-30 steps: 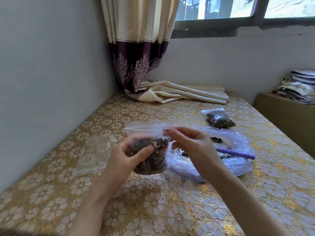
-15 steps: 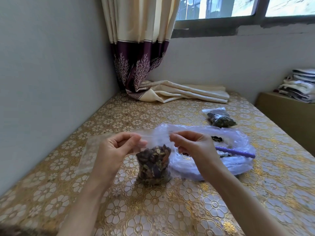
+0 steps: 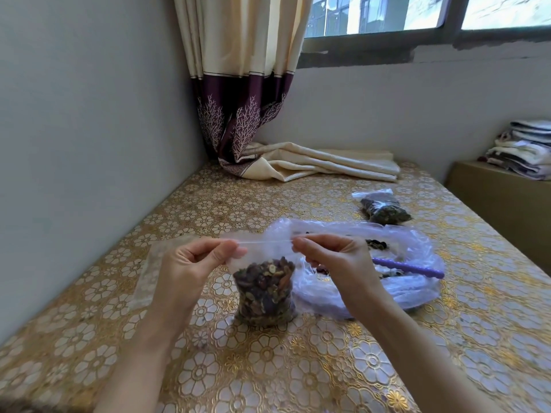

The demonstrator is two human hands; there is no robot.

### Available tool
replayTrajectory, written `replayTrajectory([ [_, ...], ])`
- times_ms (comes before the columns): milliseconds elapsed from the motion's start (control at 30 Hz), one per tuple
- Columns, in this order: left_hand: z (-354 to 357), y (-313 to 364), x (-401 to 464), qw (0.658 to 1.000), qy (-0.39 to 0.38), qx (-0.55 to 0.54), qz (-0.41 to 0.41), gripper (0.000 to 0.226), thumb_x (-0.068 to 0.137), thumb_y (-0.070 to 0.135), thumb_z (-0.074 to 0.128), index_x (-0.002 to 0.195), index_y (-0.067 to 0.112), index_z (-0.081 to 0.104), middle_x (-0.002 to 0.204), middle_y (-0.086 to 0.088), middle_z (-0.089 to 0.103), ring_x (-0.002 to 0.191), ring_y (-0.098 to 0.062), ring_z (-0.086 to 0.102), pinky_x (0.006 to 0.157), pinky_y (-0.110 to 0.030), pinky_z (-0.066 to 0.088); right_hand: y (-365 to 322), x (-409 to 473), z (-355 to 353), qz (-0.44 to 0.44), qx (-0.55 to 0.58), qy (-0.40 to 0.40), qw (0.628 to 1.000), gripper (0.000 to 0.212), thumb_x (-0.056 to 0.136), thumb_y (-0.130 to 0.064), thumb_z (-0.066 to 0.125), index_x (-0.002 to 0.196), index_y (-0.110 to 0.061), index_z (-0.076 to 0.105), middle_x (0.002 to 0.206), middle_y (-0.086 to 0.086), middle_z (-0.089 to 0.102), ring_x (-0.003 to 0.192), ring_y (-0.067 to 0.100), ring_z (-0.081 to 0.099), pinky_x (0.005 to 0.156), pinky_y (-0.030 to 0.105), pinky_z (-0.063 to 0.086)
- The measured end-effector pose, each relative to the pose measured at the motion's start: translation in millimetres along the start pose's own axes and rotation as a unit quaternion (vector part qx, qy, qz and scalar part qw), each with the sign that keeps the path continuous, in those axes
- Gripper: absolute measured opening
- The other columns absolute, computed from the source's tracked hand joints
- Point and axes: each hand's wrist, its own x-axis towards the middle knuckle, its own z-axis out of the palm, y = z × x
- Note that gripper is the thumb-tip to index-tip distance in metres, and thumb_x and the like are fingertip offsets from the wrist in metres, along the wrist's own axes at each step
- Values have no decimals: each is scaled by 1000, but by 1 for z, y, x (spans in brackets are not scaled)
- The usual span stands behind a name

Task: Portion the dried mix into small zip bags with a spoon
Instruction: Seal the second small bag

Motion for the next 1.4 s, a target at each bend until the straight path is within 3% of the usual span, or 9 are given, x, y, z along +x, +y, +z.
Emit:
replayTrajectory([
  [200, 1, -4, 0, 1000, -9, -12, 5, 20, 73, 27, 66, 79, 10, 73, 82, -9, 72, 82, -20, 66, 75, -26, 55, 3, 2, -1, -11, -17, -7, 1000, 8, 70, -23, 72, 73, -17, 74, 64, -4, 69, 51, -1, 51, 52, 10, 41],
  [400, 3, -2, 0, 999, -2, 48, 24, 25, 70, 32, 67, 81, 9, 71, 78, -3, 72, 75, -14, 67, 69, -16, 52, 5, 4, -1, -66, -93, -43, 993, 12, 83, -7, 67, 75, -17, 68, 63, -13, 64, 55, -2, 52, 56, 10, 41],
  [533, 5, 1, 0, 999, -3, 47, 20, 32, 62, 36, 71, 78, 9, 69, 76, -5, 71, 73, -16, 67, 70, -26, 55, 4, 5, 0, -83, -106, -48, 990, 17, 82, -4, 67, 72, -18, 65, 65, -15, 64, 58, -2, 53, 59, 11, 40],
  [600, 7, 3, 0, 999, -3, 45, 14, 24, 62, 36, 71, 74, 15, 69, 76, -5, 71, 72, -16, 65, 71, -30, 54, 3, 5, 0, -81, -96, -44, 991, 17, 82, -4, 68, 71, -17, 66, 65, -13, 64, 58, -1, 52, 58, 11, 40],
  [800, 9, 4, 0, 999, -1, 41, 23, 19, 66, 36, 70, 74, 18, 70, 75, -2, 71, 71, -8, 65, 68, -17, 52, 0, 6, 2, -79, -99, -68, 990, 18, 86, -4, 63, 71, -15, 62, 62, -12, 57, 54, 1, 45, 54, 12, 38],
  [933, 10, 5, -1, 997, -9, 72, 35, 10, 72, 27, 67, 79, 23, 72, 75, 1, 73, 74, -10, 68, 69, -14, 52, -2, 7, 4, -86, -119, -89, 985, 14, 88, -2, 60, 78, -11, 64, 63, -12, 56, 50, -3, 45, 51, 8, 35],
  [1100, 10, 6, -1, 994, -5, 98, 43, 10, 71, 31, 66, 78, 35, 73, 75, 4, 72, 69, -10, 66, 66, -17, 54, -2, 8, 4, -82, -123, -91, 985, 15, 86, -3, 62, 75, -12, 63, 56, -19, 55, 49, -2, 44, 50, 9, 34],
  [1267, 16, 5, 0, 995, 18, 82, 47, 12, 71, 30, 66, 74, 20, 72, 70, 1, 70, 65, -7, 64, 64, -13, 51, -1, 8, 5, -98, -143, -86, 981, 16, 87, -2, 61, 75, -13, 62, 56, -21, 54, 49, -1, 43, 51, 10, 34],
  [1400, 15, 6, 0, 996, -8, 82, 30, 17, 68, 35, 67, 74, 19, 70, 71, 1, 70, 65, -10, 62, 60, -13, 50, -2, 10, 7, -106, -164, -90, 977, 16, 86, -2, 62, 77, -15, 63, 63, -13, 53, 50, -1, 42, 52, 10, 33],
])
